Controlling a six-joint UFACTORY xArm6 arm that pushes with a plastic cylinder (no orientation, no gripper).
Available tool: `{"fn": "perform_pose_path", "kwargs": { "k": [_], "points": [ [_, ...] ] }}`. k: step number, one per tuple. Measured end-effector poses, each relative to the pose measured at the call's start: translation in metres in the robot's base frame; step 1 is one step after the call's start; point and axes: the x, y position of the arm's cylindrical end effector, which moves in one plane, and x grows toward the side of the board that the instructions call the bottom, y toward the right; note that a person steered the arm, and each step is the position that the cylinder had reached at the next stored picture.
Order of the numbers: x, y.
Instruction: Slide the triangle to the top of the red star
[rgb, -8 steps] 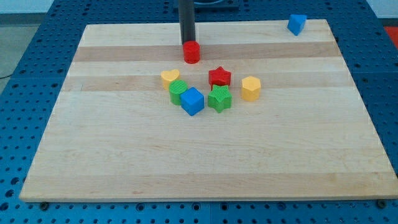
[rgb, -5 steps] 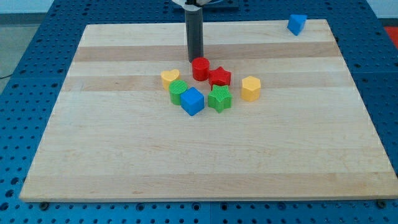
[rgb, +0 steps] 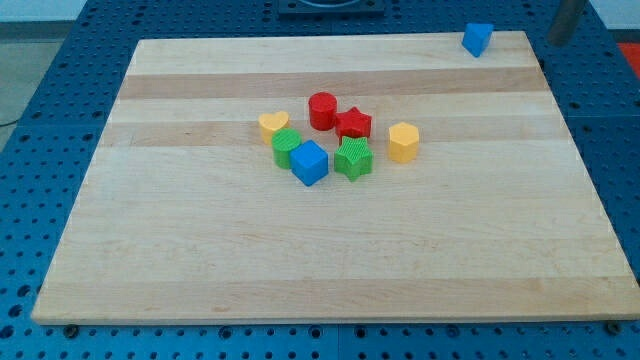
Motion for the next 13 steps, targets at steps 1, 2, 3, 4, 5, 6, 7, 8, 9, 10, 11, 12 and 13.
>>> {"fn": "perform_pose_path", "kwargs": {
  "k": [1, 2, 3, 4, 5, 6, 7, 8, 9, 10, 11, 12, 13],
  "points": [
    [-0.004, -0.028],
    [0.0, -0.081],
    [0.006, -0.122],
    [0.016, -0.154],
    [0.039, -0.183],
    [0.06, -0.187],
    [0.059, -0.214],
    [0.045, -0.252],
    [0.051, -0.276],
    [0.066, -0.291],
    [0.088, -0.301],
    [0.112, -0.302],
    [0.126, -0.302]
  ]
}}
